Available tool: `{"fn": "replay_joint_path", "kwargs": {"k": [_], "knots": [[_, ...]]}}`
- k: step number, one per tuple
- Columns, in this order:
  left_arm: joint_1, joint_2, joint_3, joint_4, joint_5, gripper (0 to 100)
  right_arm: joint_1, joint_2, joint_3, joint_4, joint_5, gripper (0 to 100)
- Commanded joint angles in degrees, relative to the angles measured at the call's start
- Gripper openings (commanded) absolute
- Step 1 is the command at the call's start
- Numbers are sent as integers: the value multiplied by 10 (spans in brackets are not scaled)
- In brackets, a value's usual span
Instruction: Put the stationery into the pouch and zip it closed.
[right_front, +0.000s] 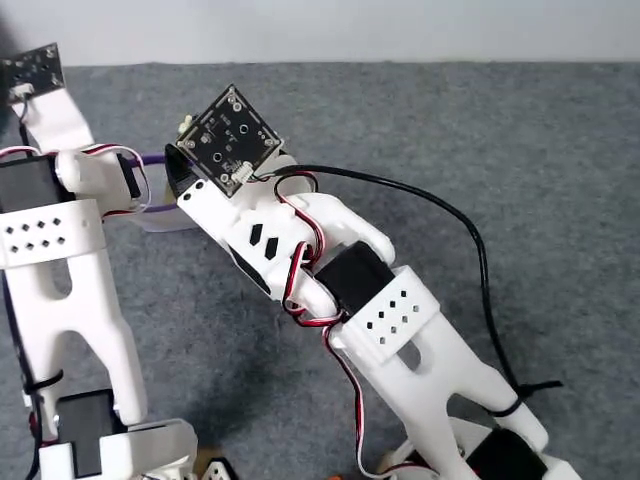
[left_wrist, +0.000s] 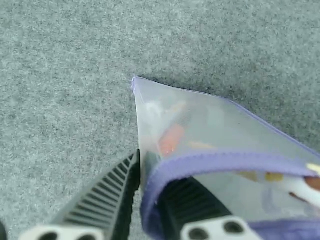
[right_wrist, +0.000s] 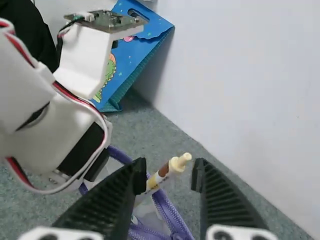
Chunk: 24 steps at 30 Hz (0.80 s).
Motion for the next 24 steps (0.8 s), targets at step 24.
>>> {"fn": "replay_joint_path", "kwargs": {"k": [24], "knots": [[1, -6, -3, -11, 2, 15, 13, 72, -62, -55, -33, 20]]}}
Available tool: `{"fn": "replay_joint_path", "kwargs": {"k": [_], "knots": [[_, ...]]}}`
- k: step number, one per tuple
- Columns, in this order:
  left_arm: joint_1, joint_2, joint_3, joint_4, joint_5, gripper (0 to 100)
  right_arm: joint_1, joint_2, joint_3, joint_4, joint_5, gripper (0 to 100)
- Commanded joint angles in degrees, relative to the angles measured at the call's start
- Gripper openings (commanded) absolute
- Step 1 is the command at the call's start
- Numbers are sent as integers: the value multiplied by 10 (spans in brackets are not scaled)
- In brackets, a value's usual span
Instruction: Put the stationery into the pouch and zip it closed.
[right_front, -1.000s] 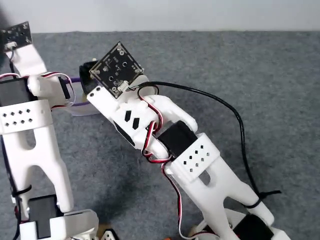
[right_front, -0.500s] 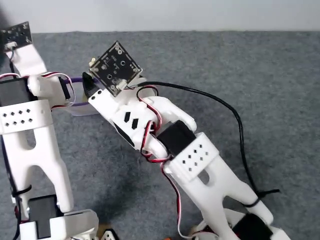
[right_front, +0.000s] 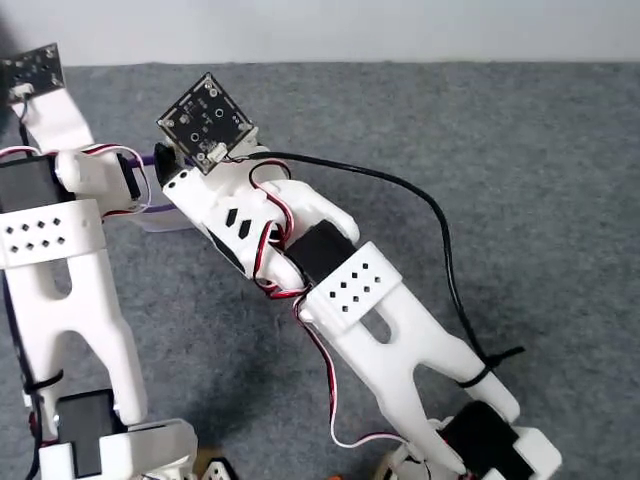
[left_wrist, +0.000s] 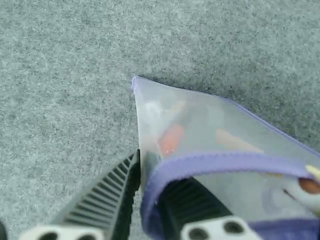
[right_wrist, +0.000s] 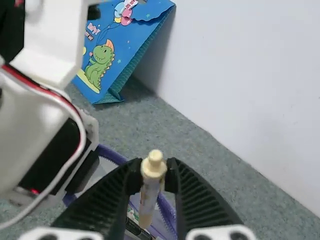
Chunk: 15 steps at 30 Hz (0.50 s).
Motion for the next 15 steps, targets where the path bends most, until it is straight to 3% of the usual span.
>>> {"fn": "replay_joint_path", "kwargs": {"k": [1, 15], "knots": [[2, -5, -3, -11, 2, 15, 11, -36, -32, -13, -5, 9], [5, -4, -3, -13, 3, 15, 7, -109, -31, 72, -8, 8]]}}
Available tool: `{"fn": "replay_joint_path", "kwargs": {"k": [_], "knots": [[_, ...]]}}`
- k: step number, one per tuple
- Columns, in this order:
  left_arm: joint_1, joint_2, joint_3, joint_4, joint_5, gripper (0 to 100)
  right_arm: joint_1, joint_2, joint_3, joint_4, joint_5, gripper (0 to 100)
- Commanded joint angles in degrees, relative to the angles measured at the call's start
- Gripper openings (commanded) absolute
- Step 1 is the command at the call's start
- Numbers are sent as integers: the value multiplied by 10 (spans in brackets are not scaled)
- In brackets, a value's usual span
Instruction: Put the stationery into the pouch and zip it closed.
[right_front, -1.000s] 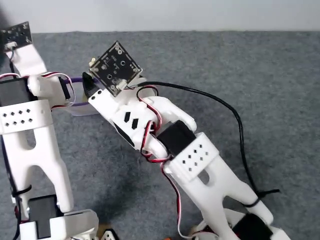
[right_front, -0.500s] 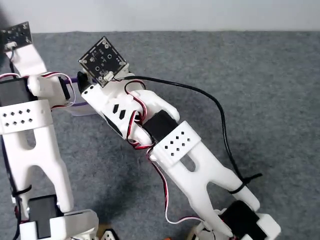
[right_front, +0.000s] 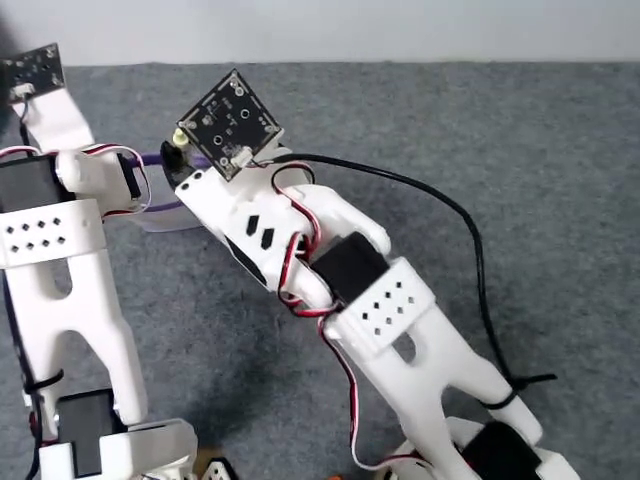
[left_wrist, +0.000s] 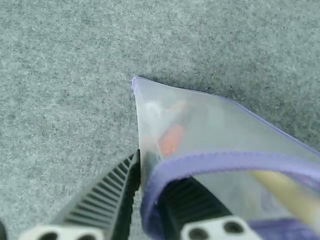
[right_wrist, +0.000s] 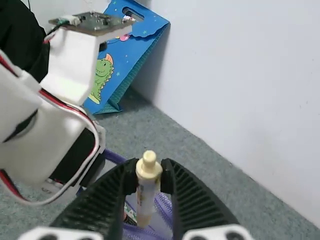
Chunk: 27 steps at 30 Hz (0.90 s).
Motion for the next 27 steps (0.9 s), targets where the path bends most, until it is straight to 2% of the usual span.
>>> {"fn": "replay_joint_path", "kwargs": {"k": [1, 19, 21, 25, 27], "knots": [[6, -4, -3, -13, 3, 15, 4, -27, -30, 9, -8, 8], [6, -4, -3, -11, 4, 15, -10, -31, 20, 8, -4, 11], [6, -4, -3, -11, 4, 15, -9, -31, 20, 8, -4, 45], [6, -4, -3, -11, 4, 15, -9, -32, 20, 9, -4, 185], [6, -4, -3, -11, 4, 15, -9, -32, 19, 9, -4, 209]]}}
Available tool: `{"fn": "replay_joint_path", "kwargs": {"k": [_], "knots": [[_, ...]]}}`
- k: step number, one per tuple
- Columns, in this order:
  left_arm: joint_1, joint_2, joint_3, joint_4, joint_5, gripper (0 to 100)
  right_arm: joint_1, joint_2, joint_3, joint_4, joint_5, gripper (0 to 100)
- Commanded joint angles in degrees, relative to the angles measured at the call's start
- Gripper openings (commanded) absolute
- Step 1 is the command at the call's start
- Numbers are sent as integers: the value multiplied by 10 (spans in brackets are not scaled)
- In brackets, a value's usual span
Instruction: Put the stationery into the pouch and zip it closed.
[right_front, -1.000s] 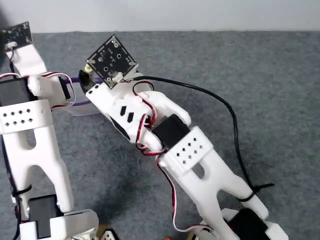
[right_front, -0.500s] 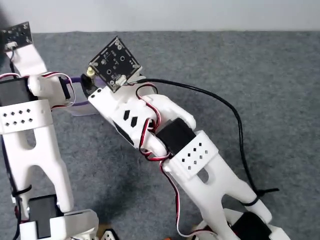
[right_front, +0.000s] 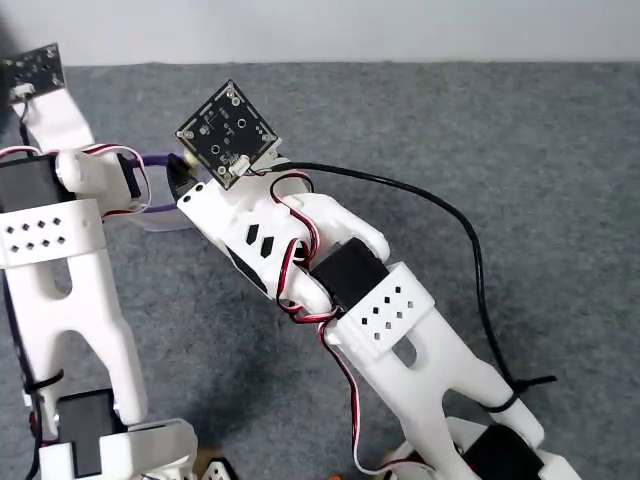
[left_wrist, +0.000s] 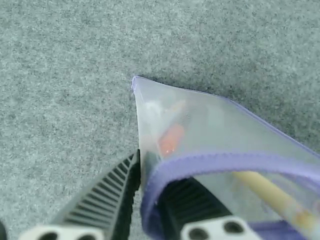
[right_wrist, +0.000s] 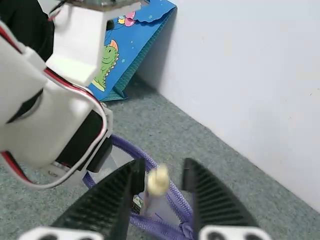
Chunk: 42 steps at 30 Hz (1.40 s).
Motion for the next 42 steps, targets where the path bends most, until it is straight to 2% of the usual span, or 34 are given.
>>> {"fn": "replay_joint_path", "kwargs": {"k": [1, 7, 12, 17, 21, 25, 32, 42], "knots": [[6, -4, -3, -11, 4, 15, -1, -26, -4, 3, -3, 209], [6, -4, -3, -11, 4, 15, -1, -51, -2, 7, -3, 209], [4, -8, -3, -11, 4, 15, 33, -88, -3, 98, -12, 209], [5, -8, -3, -4, 4, 15, 100, -116, -3, 212, -104, 211], [6, -8, -4, -4, 4, 15, 109, -115, 11, 286, -140, 212], [6, -8, -5, -4, 4, 15, 109, -97, 68, 274, -128, 212], [6, -9, -5, -3, 4, 15, 108, -58, 148, 135, -121, 212], [6, -8, -5, -4, 4, 15, 109, 22, 158, 37, -84, 209]]}}
